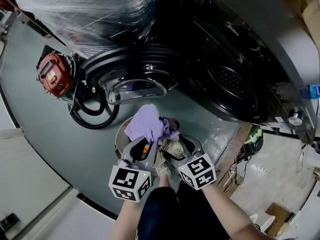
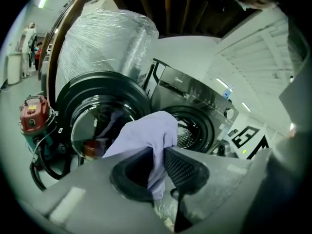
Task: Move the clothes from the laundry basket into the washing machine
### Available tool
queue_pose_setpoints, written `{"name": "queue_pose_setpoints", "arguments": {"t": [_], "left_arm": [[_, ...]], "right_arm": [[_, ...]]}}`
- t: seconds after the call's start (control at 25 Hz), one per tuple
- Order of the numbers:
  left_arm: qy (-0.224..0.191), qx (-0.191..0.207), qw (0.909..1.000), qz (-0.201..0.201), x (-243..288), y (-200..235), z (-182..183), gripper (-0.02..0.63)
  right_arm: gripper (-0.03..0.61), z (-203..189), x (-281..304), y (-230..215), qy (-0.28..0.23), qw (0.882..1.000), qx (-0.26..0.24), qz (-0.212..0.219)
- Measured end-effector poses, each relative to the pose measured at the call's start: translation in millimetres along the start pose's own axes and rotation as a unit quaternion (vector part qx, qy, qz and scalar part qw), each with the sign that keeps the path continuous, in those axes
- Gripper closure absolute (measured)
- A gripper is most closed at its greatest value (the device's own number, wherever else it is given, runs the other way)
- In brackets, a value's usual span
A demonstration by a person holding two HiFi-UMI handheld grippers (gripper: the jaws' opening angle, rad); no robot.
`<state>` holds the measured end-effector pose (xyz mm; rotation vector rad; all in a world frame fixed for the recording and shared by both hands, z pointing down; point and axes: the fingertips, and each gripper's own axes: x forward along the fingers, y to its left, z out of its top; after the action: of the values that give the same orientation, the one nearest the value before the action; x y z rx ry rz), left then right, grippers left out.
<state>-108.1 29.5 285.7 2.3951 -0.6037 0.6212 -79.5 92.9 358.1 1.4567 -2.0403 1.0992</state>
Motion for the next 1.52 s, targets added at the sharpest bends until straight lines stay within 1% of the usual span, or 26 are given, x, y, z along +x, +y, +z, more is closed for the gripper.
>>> {"name": "queue_pose_setpoints", "arguments": {"t": [0.08,0.16,0.28,0.4,0.52,0.64,0.72,0.76,0.8,0.92,1.12,1.24,1.4,1.52], "left_arm": [[-0.010,-0.006,0.9997,-0.021,-5.0,-17.1,17.9,0.537],[-0.020,-0.007,0.9989,-0.041,-9.4,-31.8,34.4,0.537],[-0.034,-0.014,0.9970,-0.069,-14.2,-50.6,55.7,0.537],[-0.043,-0.017,0.9937,-0.102,-18.5,-72.9,75.4,0.538],[-0.046,-0.011,0.9903,-0.131,-23.7,-97.1,93.1,0.538],[-0.057,-0.014,0.9862,-0.155,-28.3,-117.8,108.9,0.538],[-0.064,-0.012,0.9837,-0.167,-30.4,-128.0,116.9,0.538],[-0.067,-0.010,0.9828,-0.172,-31.0,-131.8,119.6,0.538],[-0.068,-0.009,0.9819,-0.176,-31.2,-134.6,121.4,0.538],[-0.067,-0.011,0.9808,-0.183,-31.1,-139.5,122.1,0.538],[-0.064,-0.010,0.9815,-0.180,-26.6,-143.4,118.2,0.538],[-0.063,-0.013,0.9830,-0.172,-19.2,-143.1,115.1,0.538],[-0.051,-0.021,0.9858,-0.159,-1.8,-137.1,107.1,0.537],[-0.040,-0.019,0.9873,-0.152,12.0,-131.8,97.9,0.537]], "right_arm": [[0.164,1.9,-6.1,-3.0,-0.001,1.000,0.004,-0.014],[0.150,7.5,-12.9,-6.6,-0.011,0.999,0.006,-0.031],[0.124,14.3,-22.7,-8.2,-0.024,0.999,0.012,-0.043],[0.089,11.2,-28.9,-9.9,-0.025,0.998,0.014,-0.063],[0.078,5.8,-34.5,-19.9,-0.030,0.993,0.024,-0.114],[0.075,7.4,-42.0,-33.1,-0.046,0.984,0.037,-0.168],[0.081,9.6,-48.2,-41.0,-0.061,0.978,0.048,-0.196],[0.109,9.0,-51.2,-44.5,-0.068,0.975,0.054,-0.206],[0.150,7.4,-53.9,-48.2,-0.073,0.972,0.059,-0.215],[0.303,1.3,-62.0,-57.8,-0.081,0.968,0.067,-0.228],[0.535,-4.0,-74.9,-67.9,-0.086,0.970,0.078,-0.213],[0.545,-7.9,-83.1,-71.6,-0.092,0.972,0.092,-0.194],[0.545,-10.2,-95.5,-83.2,-0.097,0.972,0.099,-0.187],[0.545,-10.4,-102.2,-93.4,-0.112,0.970,0.116,-0.180]]}}
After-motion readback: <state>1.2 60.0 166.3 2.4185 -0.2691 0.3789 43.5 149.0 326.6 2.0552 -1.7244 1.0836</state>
